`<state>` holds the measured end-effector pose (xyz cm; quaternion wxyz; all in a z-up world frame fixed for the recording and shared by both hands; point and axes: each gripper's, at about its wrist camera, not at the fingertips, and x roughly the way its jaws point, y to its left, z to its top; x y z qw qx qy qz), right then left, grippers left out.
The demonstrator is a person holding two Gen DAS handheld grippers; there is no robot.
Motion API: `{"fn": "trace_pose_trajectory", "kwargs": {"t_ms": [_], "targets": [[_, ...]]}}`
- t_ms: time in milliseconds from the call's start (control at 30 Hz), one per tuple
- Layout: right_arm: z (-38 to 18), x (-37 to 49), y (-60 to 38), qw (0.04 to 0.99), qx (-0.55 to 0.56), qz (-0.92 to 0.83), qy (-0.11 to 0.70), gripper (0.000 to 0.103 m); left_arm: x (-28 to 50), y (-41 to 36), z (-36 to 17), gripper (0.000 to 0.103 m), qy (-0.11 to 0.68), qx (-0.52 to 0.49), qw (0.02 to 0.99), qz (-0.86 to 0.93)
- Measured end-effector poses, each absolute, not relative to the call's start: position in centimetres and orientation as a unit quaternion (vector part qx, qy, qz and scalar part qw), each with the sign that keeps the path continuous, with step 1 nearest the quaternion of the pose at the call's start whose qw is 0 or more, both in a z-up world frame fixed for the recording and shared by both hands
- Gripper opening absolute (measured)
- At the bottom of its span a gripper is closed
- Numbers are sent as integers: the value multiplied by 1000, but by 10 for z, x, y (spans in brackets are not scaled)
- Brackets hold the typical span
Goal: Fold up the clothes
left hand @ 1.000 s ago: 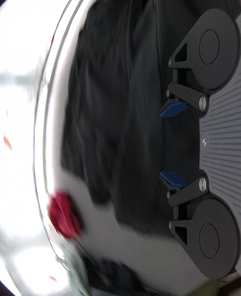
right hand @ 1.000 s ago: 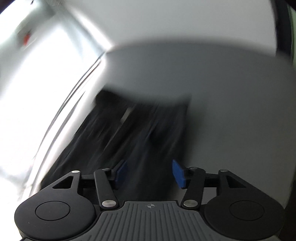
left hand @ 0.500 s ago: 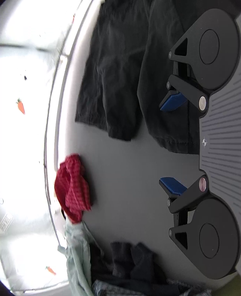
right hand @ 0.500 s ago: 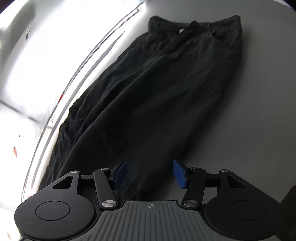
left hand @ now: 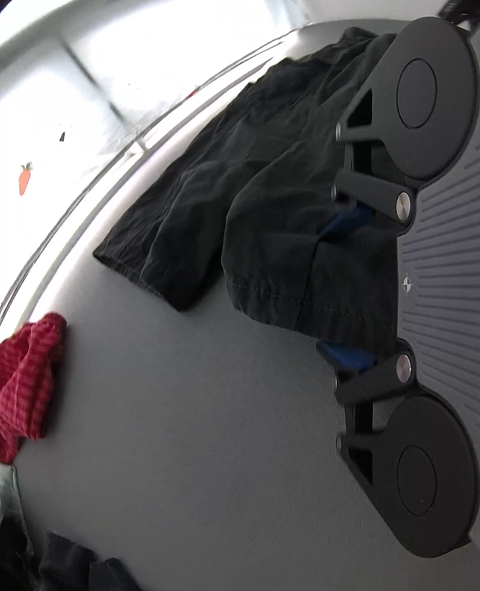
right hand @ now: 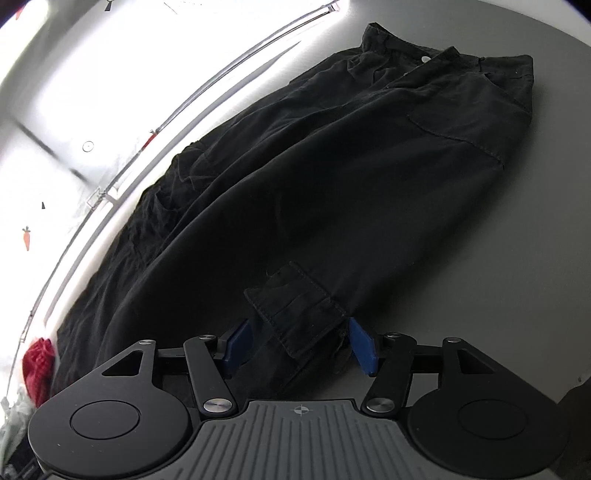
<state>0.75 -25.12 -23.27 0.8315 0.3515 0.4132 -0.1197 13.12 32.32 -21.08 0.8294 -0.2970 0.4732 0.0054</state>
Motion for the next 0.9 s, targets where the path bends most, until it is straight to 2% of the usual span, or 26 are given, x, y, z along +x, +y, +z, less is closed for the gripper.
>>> {"fn": "trace_pose_trajectory", "kwargs": {"t_ms": [33,133,367,467,533,600,667,700,733,767,800,900], "targets": [[-233,6,-251,828,360,-119,413,75,131,321,-206,29,476,-310,823,15],[-235,3,-252,821,376,-118,413,75,128,315,-183,16,471,-335,814,61],[-235,-1,-245,827,366,-119,411,75,161,283,-112,16,444,-192,866,127],[-235,0,-246,829,364,-118,407,75,192,280,-126,20,458,-147,862,162],[-235,-1,-247,829,370,-119,403,76,227,284,-171,26,505,-114,832,198],[-234,-4,-251,828,379,-115,398,76,238,287,-195,26,533,-101,814,210],[-233,-7,-257,828,386,-114,390,77,228,290,-202,30,525,-94,818,217],[-232,-10,-261,827,390,-117,386,79,218,291,-198,41,510,-89,827,217],[-232,-12,-265,826,395,-120,383,80,209,292,-194,56,498,-85,834,222],[-234,-14,-269,823,401,-126,383,80,200,294,-191,62,487,-83,840,226],[-238,-16,-275,817,410,-132,382,80,189,296,-188,66,479,-84,844,228],[-245,-17,-283,811,424,-145,376,80,145,294,-177,66,471,-103,847,225]]}}
